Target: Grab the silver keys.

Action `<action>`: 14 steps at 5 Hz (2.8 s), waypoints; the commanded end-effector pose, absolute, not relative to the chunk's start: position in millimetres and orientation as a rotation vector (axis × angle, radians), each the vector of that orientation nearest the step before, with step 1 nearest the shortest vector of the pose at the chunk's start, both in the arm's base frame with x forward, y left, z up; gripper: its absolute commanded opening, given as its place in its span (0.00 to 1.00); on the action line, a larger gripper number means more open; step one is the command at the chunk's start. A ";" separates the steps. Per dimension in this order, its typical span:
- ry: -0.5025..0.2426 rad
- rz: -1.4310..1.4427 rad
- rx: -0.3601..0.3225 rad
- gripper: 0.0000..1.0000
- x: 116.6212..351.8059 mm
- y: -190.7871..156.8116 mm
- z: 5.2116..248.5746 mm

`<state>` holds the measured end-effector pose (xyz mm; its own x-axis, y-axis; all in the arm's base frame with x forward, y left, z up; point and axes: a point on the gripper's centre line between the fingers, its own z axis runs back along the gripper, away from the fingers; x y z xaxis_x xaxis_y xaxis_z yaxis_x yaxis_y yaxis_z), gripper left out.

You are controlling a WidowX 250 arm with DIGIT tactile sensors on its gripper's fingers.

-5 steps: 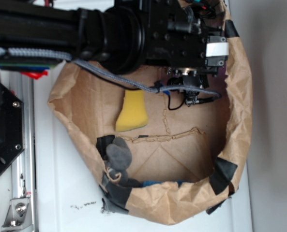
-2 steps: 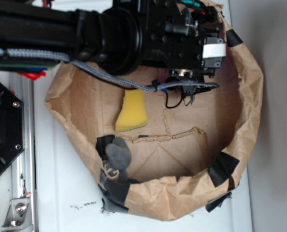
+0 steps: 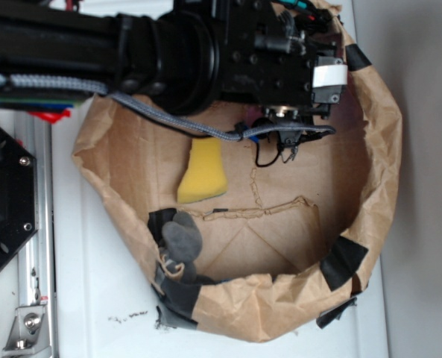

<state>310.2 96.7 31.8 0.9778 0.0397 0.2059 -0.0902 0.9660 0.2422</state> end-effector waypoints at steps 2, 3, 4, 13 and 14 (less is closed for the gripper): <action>-0.206 -0.094 0.008 0.00 269.2 28.6 164.1; -0.140 -0.096 0.041 0.00 265.6 4.3 170.2; -0.110 -0.051 0.097 0.00 263.3 -1.2 158.1; -0.159 0.172 -0.090 0.00 263.3 16.8 200.4; -0.186 0.153 -0.066 0.00 260.7 15.1 200.7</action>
